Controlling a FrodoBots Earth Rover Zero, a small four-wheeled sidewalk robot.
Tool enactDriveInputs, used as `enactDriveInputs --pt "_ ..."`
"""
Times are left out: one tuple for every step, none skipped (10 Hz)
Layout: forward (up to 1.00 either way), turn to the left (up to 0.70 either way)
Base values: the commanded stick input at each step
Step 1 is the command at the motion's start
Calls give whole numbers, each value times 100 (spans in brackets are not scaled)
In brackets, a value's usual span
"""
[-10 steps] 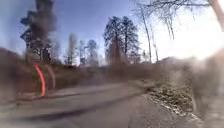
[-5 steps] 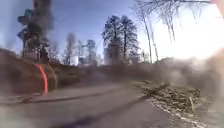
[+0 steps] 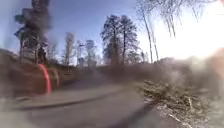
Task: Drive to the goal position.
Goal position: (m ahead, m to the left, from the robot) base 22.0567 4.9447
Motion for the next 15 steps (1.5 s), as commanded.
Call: enactDriveInputs --pt "100 0" --pt "100 0" --pt "100 0" --pt "100 0" --pt "100 0" --pt "100 0" --pt "100 0" --pt "100 0" --pt "100 0" --pt "100 0" --pt "100 4" --pt "100 32" --pt "100 40" --pt "100 25" --pt "100 5"
